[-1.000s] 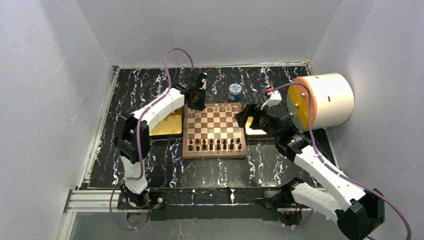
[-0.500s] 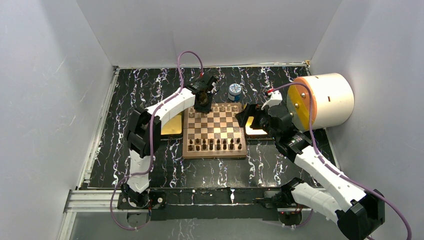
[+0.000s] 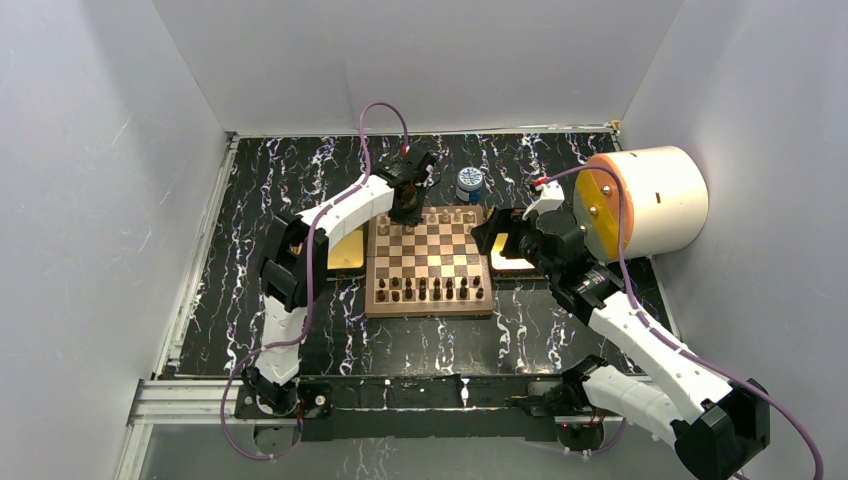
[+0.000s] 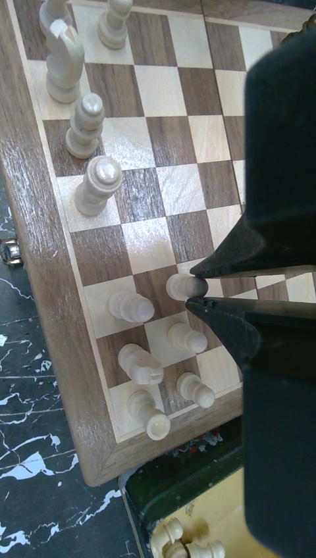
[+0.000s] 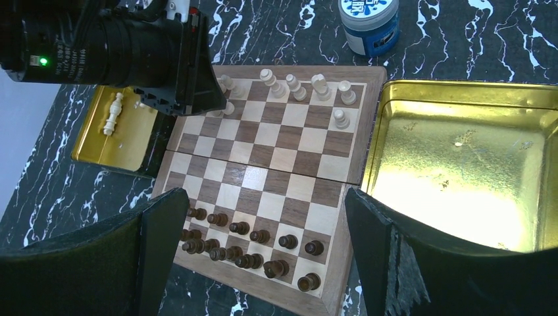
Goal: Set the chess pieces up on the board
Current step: Place the chess piece on the chessboard.
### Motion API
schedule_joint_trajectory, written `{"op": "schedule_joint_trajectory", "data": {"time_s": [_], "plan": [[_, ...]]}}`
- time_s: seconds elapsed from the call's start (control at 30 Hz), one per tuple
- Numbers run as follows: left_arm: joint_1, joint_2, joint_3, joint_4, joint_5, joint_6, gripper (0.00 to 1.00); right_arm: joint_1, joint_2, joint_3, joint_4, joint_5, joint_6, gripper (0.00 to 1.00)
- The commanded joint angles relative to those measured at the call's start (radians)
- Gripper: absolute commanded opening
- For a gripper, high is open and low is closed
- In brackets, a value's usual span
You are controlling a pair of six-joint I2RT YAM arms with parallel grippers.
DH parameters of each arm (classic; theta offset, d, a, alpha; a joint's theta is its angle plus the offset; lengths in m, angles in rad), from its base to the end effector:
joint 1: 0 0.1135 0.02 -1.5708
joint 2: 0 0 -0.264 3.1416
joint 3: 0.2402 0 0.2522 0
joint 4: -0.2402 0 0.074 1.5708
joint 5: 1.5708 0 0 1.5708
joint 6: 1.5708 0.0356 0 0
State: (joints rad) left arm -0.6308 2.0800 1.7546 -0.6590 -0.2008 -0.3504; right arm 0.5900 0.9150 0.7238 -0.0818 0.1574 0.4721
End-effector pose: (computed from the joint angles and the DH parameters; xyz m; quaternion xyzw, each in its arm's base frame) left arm 0.3759 -0.2657 0.2319 0.1044 0.9472 -0.0509 0.2989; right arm 0.1826 0.1156 0.3057 0.0006 0.7957 0.2511 0.5512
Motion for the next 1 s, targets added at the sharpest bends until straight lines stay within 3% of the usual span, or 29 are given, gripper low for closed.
{"op": "schedule_joint_trajectory", "data": {"time_s": [0.0,0.97], "plan": [[-0.004,0.009,0.039,-0.015,-0.024,0.012,0.1,0.0,-0.023,0.023,0.018,0.02,-0.009,0.99],[-0.004,0.044,0.05,-0.005,-0.037,0.014,0.13,0.001,-0.021,0.022,0.023,0.032,-0.027,0.99]]}}
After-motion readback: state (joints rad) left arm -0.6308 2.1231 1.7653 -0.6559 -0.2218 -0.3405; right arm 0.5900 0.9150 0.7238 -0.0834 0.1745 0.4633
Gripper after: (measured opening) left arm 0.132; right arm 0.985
